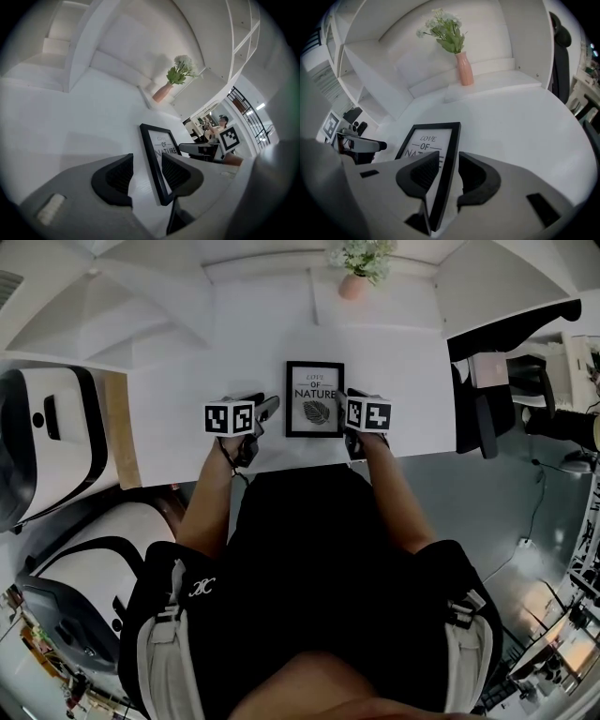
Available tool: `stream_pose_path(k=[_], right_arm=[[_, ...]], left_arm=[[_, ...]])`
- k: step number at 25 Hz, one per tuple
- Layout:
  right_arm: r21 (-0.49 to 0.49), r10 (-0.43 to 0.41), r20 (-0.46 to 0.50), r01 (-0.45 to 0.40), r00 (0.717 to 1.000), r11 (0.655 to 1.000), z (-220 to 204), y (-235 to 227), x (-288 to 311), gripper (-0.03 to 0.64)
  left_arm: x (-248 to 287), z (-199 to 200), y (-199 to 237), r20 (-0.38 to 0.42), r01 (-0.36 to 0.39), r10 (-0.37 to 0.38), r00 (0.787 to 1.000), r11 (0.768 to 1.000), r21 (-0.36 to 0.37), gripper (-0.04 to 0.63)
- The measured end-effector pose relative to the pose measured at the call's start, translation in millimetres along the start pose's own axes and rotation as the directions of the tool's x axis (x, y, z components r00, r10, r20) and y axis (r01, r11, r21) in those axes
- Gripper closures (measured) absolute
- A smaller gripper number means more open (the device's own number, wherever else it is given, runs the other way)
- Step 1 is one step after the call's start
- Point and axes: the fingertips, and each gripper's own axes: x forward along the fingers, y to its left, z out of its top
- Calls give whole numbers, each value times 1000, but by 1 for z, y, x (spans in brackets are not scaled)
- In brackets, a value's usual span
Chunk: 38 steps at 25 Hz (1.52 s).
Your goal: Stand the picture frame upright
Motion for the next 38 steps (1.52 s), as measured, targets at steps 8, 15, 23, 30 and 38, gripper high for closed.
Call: stream_pose_path(k=[8, 15, 23, 30, 38], right_arm=[[7, -15, -49, 15, 999, 1000, -8, -5, 10, 500], [-5, -46, -102, 46, 994, 999, -7, -4, 13, 495], [21, -37, -99, 39, 994, 999, -8, -4, 16, 541], [77, 49, -73, -43, 996, 996, -8, -3, 16, 541], [105, 169, -69, -162, 983, 981, -9, -4, 14, 543]], left_arm=[[3, -4, 4, 5, 29, -29, 1000, 997, -67, 397], [4, -8, 4, 1, 38, -38, 999, 996, -79, 397], [2, -12, 5, 10, 33, -33, 999, 996, -85, 397], [1, -18, 3, 4, 26, -25, 1000, 995, -96, 397], [5, -18, -10, -1, 51, -52, 999, 993, -106, 397]])
